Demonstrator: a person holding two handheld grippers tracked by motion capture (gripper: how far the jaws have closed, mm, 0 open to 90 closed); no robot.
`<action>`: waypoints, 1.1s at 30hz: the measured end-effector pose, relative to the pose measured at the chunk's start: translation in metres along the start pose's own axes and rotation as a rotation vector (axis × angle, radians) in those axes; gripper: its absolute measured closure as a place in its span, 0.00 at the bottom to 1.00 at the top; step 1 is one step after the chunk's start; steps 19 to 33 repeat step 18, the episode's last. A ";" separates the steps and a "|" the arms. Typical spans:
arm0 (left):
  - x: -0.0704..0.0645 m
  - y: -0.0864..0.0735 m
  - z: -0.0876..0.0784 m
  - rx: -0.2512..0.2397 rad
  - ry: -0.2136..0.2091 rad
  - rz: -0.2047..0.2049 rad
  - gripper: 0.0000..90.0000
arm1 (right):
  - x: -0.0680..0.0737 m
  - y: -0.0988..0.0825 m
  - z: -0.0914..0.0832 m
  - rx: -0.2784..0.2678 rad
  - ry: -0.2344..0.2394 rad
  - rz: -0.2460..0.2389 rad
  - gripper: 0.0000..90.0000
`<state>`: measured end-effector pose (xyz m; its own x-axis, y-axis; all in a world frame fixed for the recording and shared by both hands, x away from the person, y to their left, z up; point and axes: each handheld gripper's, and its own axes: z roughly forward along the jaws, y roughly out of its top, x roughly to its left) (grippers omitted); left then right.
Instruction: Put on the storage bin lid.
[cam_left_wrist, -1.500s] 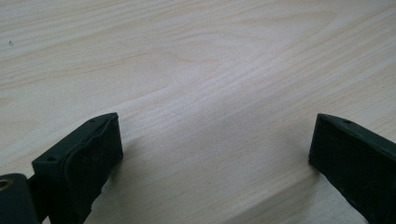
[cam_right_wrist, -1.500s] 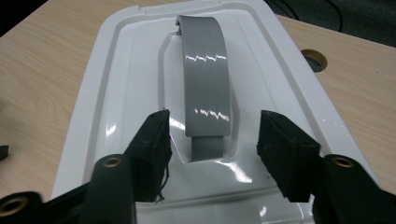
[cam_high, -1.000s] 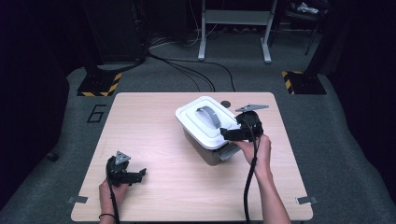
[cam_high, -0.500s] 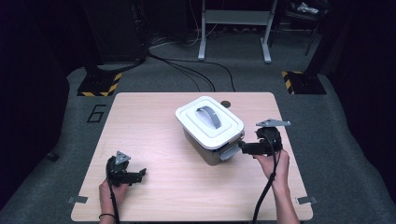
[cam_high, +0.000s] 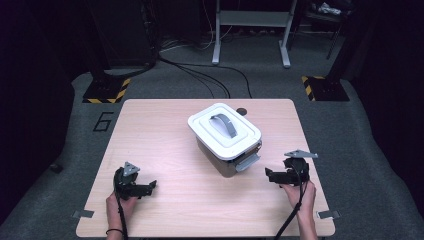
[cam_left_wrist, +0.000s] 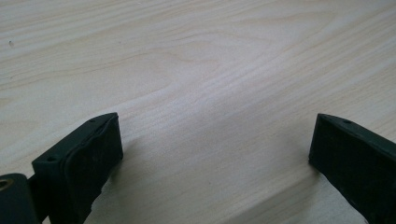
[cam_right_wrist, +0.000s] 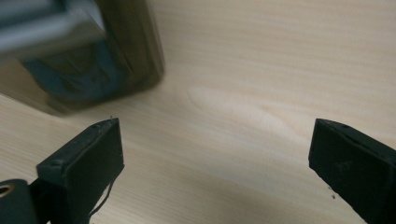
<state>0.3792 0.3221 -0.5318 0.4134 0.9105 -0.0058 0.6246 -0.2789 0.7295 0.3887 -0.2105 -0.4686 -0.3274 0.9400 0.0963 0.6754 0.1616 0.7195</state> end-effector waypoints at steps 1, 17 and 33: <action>0.000 0.000 0.000 0.000 0.000 0.000 0.03 | -0.002 -0.004 0.003 0.006 -0.007 -0.005 0.03; 0.000 0.000 0.000 -0.001 -0.001 0.000 0.03 | -0.007 -0.049 0.036 0.001 -0.110 -0.021 0.00; 0.000 0.000 0.000 0.001 0.000 0.001 0.03 | -0.006 -0.049 0.037 -0.003 -0.114 -0.015 0.00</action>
